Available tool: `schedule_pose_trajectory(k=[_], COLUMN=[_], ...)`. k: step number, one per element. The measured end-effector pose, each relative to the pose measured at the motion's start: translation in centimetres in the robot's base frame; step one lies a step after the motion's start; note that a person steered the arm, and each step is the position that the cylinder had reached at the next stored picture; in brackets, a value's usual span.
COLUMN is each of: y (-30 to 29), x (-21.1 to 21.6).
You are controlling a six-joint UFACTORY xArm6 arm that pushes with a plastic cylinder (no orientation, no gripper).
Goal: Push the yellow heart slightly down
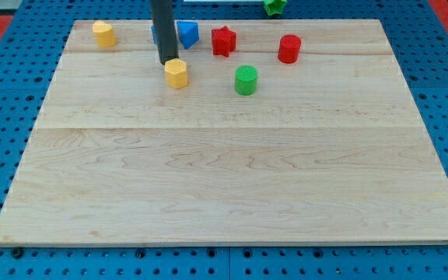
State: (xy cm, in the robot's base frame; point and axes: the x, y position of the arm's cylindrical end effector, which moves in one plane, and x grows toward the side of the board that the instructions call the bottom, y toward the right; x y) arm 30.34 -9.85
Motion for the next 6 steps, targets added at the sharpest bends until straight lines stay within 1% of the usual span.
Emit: schedule_pose_trajectory(k=[1,2,3,4,5,6], y=[2.9,-2.2,-12.6,-19.4,-18.8,-11.8], x=[1.2,0.2,-0.2,-4.5,-11.2,-9.3])
